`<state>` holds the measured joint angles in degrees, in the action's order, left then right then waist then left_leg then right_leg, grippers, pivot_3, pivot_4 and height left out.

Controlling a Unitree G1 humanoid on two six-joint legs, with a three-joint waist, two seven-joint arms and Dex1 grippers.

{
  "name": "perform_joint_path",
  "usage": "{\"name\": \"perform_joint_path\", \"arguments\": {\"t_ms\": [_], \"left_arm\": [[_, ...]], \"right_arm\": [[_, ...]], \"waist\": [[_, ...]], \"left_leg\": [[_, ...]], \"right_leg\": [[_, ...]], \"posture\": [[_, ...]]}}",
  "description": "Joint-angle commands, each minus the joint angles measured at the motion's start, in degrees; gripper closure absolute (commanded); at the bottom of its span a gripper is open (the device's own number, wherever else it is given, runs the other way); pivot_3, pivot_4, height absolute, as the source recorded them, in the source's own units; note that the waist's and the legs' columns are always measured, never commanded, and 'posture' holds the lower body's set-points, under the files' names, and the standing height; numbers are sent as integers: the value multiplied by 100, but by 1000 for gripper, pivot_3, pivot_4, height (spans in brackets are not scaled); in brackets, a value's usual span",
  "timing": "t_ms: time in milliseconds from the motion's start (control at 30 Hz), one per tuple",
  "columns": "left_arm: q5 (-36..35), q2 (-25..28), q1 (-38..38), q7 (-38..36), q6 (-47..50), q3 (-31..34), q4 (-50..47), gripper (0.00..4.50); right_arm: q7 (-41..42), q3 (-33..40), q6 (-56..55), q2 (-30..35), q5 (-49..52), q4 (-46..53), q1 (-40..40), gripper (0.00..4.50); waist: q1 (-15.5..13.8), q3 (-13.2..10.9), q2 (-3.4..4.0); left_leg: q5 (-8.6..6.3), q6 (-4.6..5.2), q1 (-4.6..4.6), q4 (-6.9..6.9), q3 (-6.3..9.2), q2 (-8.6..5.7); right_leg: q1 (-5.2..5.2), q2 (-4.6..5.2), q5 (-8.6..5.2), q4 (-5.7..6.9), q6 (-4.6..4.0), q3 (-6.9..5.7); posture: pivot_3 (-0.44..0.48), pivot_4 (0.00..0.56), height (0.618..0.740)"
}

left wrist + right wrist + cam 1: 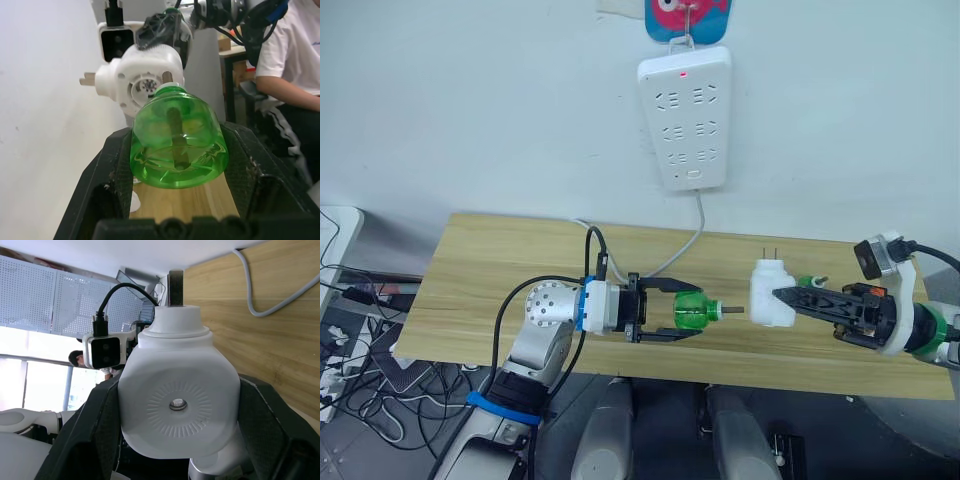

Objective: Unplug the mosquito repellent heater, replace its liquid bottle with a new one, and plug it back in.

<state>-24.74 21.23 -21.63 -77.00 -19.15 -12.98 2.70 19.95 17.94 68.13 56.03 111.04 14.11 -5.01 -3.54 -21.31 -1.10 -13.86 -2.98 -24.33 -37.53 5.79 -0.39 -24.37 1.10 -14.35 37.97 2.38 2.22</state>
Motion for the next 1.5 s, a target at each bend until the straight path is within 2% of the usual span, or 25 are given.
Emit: {"name": "perform_joint_path", "arguments": {"t_ms": [33,300,567,833,1200,1500], "left_arm": [[24,-45,-11,5,-136,45,16,2239],[90,-108,-61,51,-243,60,151,2239],[144,-199,-69,118,-273,-9,137,2239],[169,-235,-130,89,-319,-35,229,2239],[180,-239,-212,-75,-433,-51,313,2239],[250,-322,-404,-7,-514,51,551,2239]], "right_arm": [[168,13,-94,53,196,304,0,1590],[161,-46,-317,108,196,605,203,1590],[-154,-269,-618,-48,196,773,83,1590],[-146,-545,-648,110,196,963,-18,1590],[-442,-860,-576,115,196,638,-514,1590],[-305,-773,-387,285,196,559,-418,1590]], "waist": [[-5,0,1],[-55,1,0],[-91,2,1],[-93,2,1],[-95,2,1],[-104,3,1]], "left_leg": [[0,0,0,0,0,0],[0,0,-1,0,0,0],[0,-1,-1,-3,1,0],[0,-1,-1,-4,0,-1],[0,0,-2,-10,0,-2],[0,0,-3,-19,0,-1]], "right_leg": [[0,0,0,0,0,-1],[0,1,1,-1,-1,-2],[0,1,2,0,-3,-3],[0,1,3,1,-4,-3],[0,2,4,3,-6,-3],[0,2,6,5,-8,-4]], "posture": [[204,340,740],[210,331,740],[208,324,740],[208,321,740],[206,326,740],[208,320,740]]}}
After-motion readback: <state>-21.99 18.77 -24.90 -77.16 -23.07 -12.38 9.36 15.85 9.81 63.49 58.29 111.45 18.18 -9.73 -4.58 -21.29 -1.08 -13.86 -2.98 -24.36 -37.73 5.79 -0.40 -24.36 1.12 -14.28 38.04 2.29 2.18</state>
